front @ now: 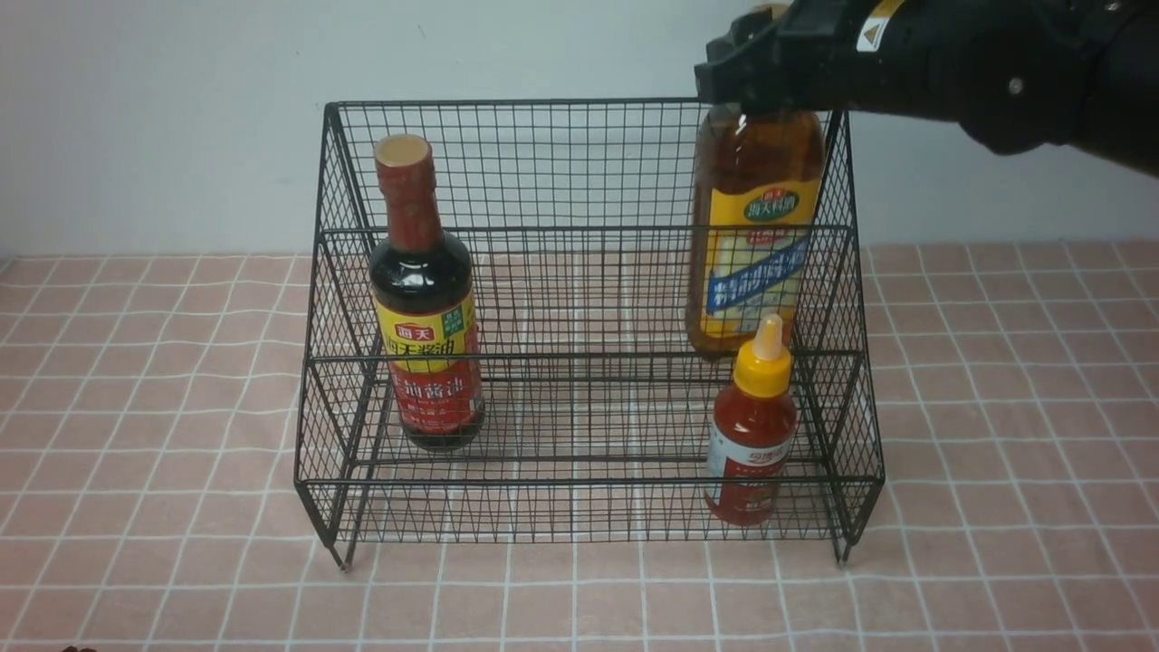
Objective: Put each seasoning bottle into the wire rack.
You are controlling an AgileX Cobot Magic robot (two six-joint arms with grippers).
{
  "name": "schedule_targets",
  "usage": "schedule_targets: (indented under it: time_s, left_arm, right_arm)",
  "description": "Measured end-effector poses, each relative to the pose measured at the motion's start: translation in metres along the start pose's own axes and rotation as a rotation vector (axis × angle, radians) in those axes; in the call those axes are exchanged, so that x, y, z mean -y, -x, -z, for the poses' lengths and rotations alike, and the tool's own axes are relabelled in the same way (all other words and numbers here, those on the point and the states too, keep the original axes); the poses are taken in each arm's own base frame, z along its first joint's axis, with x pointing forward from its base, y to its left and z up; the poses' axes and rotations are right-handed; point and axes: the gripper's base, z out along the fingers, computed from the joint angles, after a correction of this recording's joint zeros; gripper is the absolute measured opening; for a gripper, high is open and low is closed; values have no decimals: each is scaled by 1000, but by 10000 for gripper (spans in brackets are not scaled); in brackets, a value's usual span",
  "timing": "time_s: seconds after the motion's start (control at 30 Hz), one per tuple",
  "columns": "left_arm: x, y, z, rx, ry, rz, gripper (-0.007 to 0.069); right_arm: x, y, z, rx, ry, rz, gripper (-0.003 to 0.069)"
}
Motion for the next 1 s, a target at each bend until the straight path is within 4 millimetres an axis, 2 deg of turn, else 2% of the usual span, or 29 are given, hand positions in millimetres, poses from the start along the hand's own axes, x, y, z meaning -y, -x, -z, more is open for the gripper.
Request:
schedule_targets:
  time_s: [0.37, 0.5, 0.57, 0.67, 0.7, 0.8, 0.83, 0.87, 0.93, 1.0]
  left_arm:
    - [0, 0, 0, 0, 0, 0, -7]
    - [0, 0, 0, 0, 0, 0, -7]
    - [0, 0, 0, 0, 0, 0, -7]
    - [0, 0, 0, 0, 0, 0, -7]
    - [0, 0, 0, 0, 0, 0, -7]
    - [0, 0, 0, 0, 0, 0, -7]
    - [0, 0, 0, 0, 0, 0, -7]
    - [0, 0, 0, 0, 0, 0, -7]
    - [0, 0, 0, 0, 0, 0, -7]
    - [0, 0, 0, 0, 0, 0, -7]
  right_arm:
    - [1, -6, 0, -58, -7, -32, 314]
    - [1, -4, 2, -52, -8, -50, 342]
    - [0, 3, 9, -25, -3, -80, 392]
    - [0, 16, 25, 19, -3, -96, 444]
    - [0, 17, 26, 22, -2, -98, 446]
    - [1, 32, 49, 64, -12, -63, 458]
    - [1, 37, 58, 71, -18, -47, 458]
    - [2, 46, 76, 92, -26, -29, 456]
    - [2, 52, 88, 108, -33, -15, 449]
    - [4, 66, 123, 150, -52, 14, 411]
